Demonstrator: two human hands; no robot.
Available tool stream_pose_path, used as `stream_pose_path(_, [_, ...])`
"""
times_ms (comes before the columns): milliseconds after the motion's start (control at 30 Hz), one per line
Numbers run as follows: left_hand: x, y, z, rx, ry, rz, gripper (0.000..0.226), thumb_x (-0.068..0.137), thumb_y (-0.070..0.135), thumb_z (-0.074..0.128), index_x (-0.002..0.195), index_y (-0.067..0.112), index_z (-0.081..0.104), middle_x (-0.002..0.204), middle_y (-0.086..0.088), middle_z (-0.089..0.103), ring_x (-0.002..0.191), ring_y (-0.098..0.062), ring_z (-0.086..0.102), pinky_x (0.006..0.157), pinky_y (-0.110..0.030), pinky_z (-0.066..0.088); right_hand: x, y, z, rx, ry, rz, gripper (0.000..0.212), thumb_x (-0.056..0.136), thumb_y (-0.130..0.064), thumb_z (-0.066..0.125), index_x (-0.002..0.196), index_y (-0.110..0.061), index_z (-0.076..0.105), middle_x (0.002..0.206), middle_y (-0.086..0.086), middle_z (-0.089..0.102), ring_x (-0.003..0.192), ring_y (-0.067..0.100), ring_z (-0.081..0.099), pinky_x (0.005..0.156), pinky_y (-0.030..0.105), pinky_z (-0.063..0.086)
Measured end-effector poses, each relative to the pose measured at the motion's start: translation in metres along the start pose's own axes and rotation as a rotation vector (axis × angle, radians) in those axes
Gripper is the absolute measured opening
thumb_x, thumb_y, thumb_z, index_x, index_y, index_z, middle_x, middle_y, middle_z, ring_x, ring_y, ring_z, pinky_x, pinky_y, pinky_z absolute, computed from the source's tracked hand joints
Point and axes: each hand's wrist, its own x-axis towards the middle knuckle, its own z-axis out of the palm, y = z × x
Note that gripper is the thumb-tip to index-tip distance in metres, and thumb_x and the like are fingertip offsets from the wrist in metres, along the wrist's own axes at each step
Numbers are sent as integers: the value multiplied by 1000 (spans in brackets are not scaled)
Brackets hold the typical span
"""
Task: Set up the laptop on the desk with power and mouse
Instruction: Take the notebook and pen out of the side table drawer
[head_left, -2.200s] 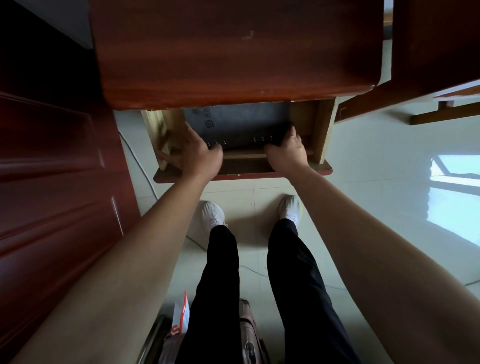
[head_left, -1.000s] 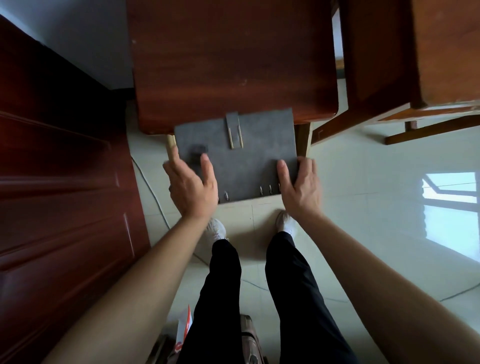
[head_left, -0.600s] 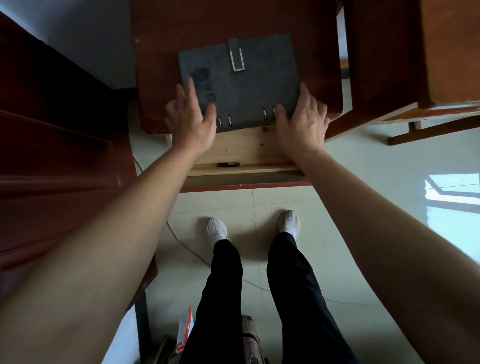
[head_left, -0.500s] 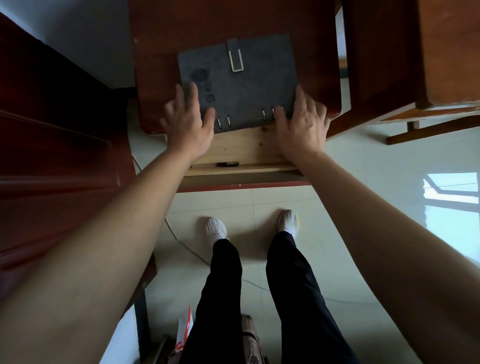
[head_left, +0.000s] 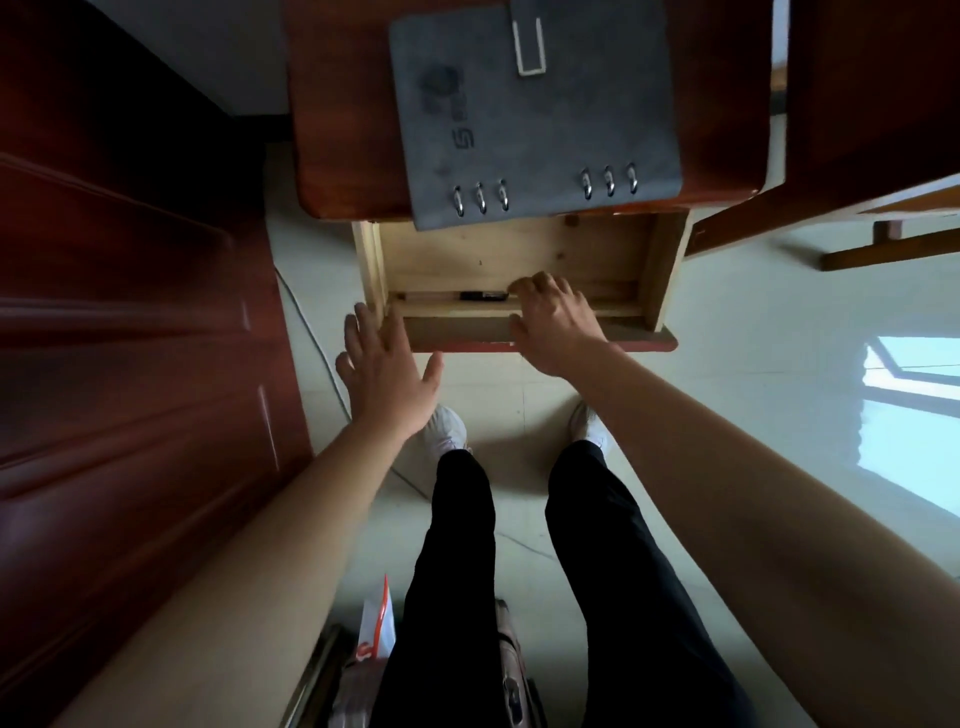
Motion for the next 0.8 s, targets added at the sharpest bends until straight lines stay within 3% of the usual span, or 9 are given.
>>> stream_pose_path(100, [-2, -12, 8, -14, -64, -29, 59, 99, 44, 43, 149, 15, 30, 163, -17, 9, 150, -33, 7, 115, -55, 21, 26, -17, 16, -56, -52, -81, 41, 94, -18, 48, 135, -12, 50, 133, 15, 52, 121, 35, 48, 97, 45, 42])
stream_pose_path(200, [0, -17, 7, -37, -72, -23, 56, 101, 39, 40, 151, 18, 28, 164, -15, 8, 150, -32, 6, 116, -52, 19, 43, -30, 29, -91, -112, -68, 42, 96, -21, 46, 137, -14, 46, 136, 13, 50, 124, 34, 45, 100, 44, 38])
stream_pose_path(367, [6, -20, 6, -32, -66, -23, 50, 102, 30, 40, 149, 17, 30, 163, -14, 11, 149, -32, 10, 115, -50, 22, 61, -37, 39, -180, -145, -19, 48, 97, -44, 45, 135, -14, 47, 140, 15, 43, 127, 36, 41, 103, 47, 35])
stream_pose_path(500, [9, -19, 6, -49, -34, -39, 44, 102, 25, 39, 146, 15, 36, 161, -15, 18, 147, -33, 16, 112, -52, 28, 64, -33, 33, -76, -224, 10, 42, 98, -44, 51, 134, -23, 52, 137, 16, 40, 123, 37, 46, 101, 50, 43])
stream_pose_path(667, [7, -9, 4, -118, -64, -99, 45, 101, 26, 40, 145, 15, 37, 162, -15, 15, 147, -35, 15, 112, -54, 28, 34, -20, 23, 6, -123, -49, 20, 98, -20, 54, 118, -16, 57, 118, 13, 51, 107, 34, 54, 83, 45, 49])
stream_pose_path(800, [-4, 7, 4, -287, -1, -190, 61, 98, 28, 48, 152, 12, 25, 163, -17, 9, 148, -36, 14, 114, -52, 26, -19, 2, 20, 134, 84, 62, 18, 102, -25, 46, 115, -16, 55, 109, 13, 54, 100, 34, 55, 82, 44, 48])
